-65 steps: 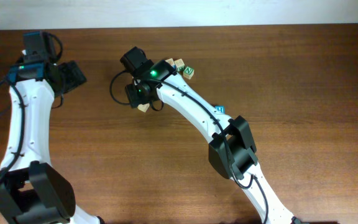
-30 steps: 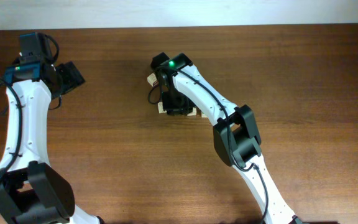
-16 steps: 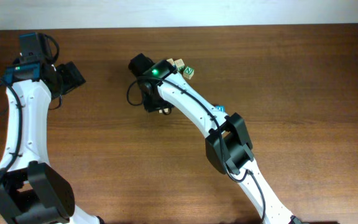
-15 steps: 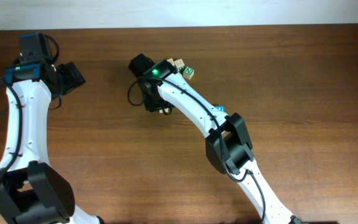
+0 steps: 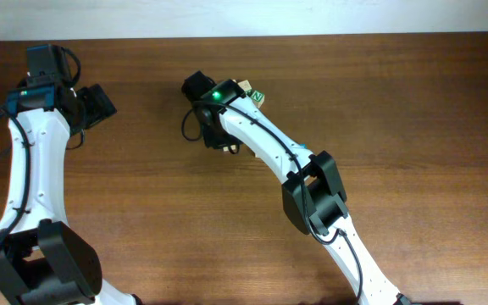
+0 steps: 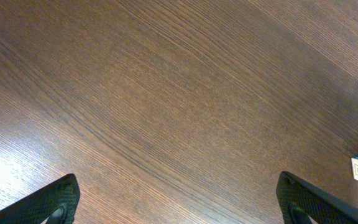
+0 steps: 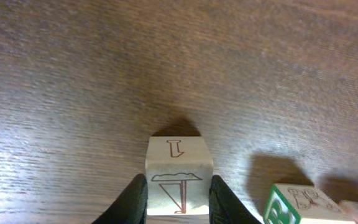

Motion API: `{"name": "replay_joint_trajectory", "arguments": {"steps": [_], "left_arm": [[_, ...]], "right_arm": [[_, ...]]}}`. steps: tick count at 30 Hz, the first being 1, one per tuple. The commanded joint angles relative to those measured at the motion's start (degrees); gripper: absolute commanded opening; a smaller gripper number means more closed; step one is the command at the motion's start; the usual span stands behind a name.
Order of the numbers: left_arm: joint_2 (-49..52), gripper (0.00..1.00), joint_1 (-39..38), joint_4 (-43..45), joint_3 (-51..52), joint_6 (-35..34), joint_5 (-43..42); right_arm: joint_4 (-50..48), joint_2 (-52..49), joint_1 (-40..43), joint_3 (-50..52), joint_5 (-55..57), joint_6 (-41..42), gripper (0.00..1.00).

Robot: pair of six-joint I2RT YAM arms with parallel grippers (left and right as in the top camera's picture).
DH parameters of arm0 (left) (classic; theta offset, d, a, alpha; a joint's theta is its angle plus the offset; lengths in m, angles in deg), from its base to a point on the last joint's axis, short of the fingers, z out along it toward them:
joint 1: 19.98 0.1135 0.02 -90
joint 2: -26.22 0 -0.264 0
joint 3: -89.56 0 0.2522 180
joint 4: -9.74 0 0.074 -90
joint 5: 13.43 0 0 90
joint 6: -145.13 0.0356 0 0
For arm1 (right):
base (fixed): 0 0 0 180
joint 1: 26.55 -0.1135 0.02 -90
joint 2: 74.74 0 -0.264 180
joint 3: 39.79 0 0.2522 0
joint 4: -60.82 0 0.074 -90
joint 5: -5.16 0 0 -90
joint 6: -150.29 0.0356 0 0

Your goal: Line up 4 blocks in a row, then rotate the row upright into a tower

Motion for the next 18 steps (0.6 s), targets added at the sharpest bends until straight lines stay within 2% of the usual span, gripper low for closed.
{"name": "replay_joint_trajectory", "arguments": {"steps": [1, 4, 7, 9, 10, 15, 16, 18], "left_arm": [[0.6, 0.99, 0.1, -0.3, -1.1, -0.2, -0.4], [0.6, 0.99, 0.1, -0.4, -1.1, -0.2, -1.3], [0.6, 0.99, -0.6, -0.4, -1.1, -0.2, -1.5], [0.6, 0.99, -1.5, -0.4, -1.1, -0.2, -1.4], [0.6, 0.99, -1.9, -0.2, -1.1, -0.2, -1.4], [0.5, 0.97, -5.3, 0.2, -1.2, -0.2, -3.5], [0.3, 0.95, -6.7, 0.0, -1.3, -0.2, -5.6], [-0.7, 0.92, -9.4, -1.0, -1.3, -0.2, -7.0]], "right_arm": [[3.8, -0.6, 0.5, 0.3, 1.1, 1.7, 0.24], [9.8, -0.6, 2.2, 0.3, 1.0, 3.7, 0.24], [11.6, -0.6, 4.0, 0.3, -1.2, 3.7, 0.24], [11.9, -0.4, 4.0, -0.8, -1.7, 3.1, 0.39], [12.6, 0.1, 4.0, -2.4, -2.0, 3.1, 0.44], [22.2, 4.8, 6.1, -21.5, -2.4, 0.1, 0.45], [23.0, 7.3, 7.9, -27.5, -7.3, -4.3, 0.45], [23.0, 13.2, 11.6, -28.1, -11.2, -6.1, 0.45]]}}
